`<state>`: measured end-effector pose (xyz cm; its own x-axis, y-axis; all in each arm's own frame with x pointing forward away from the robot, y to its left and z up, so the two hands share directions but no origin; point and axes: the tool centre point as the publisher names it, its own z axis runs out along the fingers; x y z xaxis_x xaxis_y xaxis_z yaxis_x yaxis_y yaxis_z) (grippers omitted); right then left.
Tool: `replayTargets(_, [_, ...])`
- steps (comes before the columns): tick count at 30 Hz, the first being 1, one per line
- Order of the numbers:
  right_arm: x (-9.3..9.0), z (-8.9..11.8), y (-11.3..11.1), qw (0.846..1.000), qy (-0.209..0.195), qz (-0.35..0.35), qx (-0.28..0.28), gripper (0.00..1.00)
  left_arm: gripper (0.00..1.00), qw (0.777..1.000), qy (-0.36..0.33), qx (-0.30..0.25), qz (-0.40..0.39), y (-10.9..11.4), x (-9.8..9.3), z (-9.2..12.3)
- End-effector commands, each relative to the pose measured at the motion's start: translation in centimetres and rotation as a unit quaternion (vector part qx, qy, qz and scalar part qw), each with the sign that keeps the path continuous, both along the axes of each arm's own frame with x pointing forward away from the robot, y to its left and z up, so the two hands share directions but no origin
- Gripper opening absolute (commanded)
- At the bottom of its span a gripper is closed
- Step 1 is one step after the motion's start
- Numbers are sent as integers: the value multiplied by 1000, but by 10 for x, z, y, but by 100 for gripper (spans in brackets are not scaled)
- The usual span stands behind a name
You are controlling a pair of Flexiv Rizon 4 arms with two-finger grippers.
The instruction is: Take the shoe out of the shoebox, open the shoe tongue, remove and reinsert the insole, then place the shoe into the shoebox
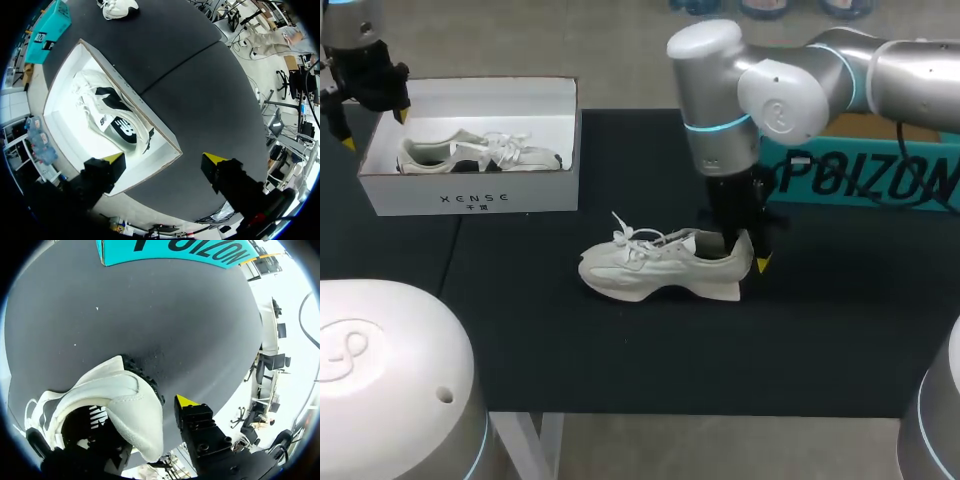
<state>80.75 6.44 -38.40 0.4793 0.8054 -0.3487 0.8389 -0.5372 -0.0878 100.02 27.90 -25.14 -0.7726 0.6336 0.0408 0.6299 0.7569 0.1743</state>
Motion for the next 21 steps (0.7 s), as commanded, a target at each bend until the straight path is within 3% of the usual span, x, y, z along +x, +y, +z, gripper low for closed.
replayTargets(1, [-4, 22, 0, 977, -70, -192, -56, 100, 100, 1000, -1, -1, -1, 1, -1, 0])
replayTargets(11, [12, 70, 9, 982, -107, -156, -22, 100, 100, 1000, -1, -1, -1, 1, -1, 0])
replayTargets(15, [16, 91, 28, 985, -152, -42, 75, 100, 100, 1000, -1, -1, -1, 1, -1, 0])
replayTargets(17, [21, 98, 35, 968, -178, 64, 167, 100, 100, 1000, -1, -1, -1, 1, -1, 0])
replayTargets(18, [18, 106, 39, 949, -192, 126, 214, 100, 100, 1000, -1, -1, -1, 1, -1, 0])
replayTargets(20, [11, 118, 38, 900, -202, 250, 295, 100, 100, 1000, -1, -1, -1, 1, -1, 0])
replayTargets(21, [6, 124, 34, 865, -205, 329, 319, 100, 100, 1000, -1, -1, -1, 1, -1, 0])
